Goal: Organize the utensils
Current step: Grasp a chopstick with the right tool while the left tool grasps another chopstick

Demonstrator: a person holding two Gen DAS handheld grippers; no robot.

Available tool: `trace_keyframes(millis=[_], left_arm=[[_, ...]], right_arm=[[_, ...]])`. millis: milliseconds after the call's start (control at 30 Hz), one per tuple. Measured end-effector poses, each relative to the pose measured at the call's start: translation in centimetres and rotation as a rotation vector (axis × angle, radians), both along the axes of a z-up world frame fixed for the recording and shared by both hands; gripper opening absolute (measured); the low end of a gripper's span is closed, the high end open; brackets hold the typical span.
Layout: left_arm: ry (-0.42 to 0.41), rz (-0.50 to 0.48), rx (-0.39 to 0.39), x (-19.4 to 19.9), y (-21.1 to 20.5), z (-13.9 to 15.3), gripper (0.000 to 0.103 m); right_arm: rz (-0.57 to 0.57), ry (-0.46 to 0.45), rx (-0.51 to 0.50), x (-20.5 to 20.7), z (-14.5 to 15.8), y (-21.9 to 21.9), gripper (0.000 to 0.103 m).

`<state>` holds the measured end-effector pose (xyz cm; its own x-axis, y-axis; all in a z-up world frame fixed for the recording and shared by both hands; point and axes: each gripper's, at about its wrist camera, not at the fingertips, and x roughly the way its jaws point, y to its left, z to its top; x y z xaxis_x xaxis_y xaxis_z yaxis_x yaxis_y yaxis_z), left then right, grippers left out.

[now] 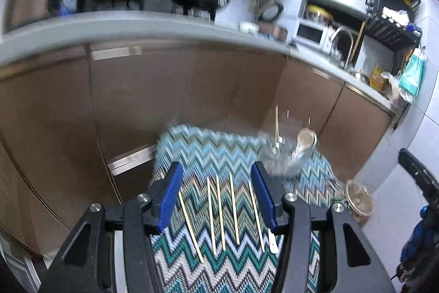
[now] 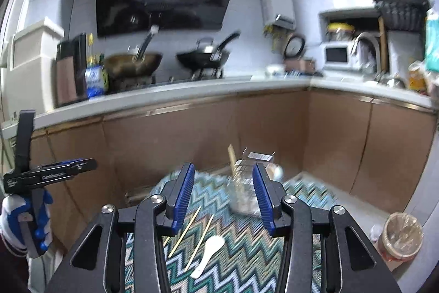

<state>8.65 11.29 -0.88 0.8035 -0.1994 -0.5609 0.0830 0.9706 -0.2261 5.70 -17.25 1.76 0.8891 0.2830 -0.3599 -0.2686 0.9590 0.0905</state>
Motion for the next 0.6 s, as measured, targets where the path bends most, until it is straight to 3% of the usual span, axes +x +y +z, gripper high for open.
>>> trace_keyframes(millis=[300,600], left_arm=[[0.299,-0.061,-0.062,9.0,-0.3,-8.6,0.041],[0.492,-0.16,-0.092,16.5,-3.1,-14.4,0.032]], right_arm=[[0.129,0.258,-0.017,7.7,-7.1,4.1,0.029],[0.166,0.477,-0.018,15.4,-13.8,6.4,0.023]])
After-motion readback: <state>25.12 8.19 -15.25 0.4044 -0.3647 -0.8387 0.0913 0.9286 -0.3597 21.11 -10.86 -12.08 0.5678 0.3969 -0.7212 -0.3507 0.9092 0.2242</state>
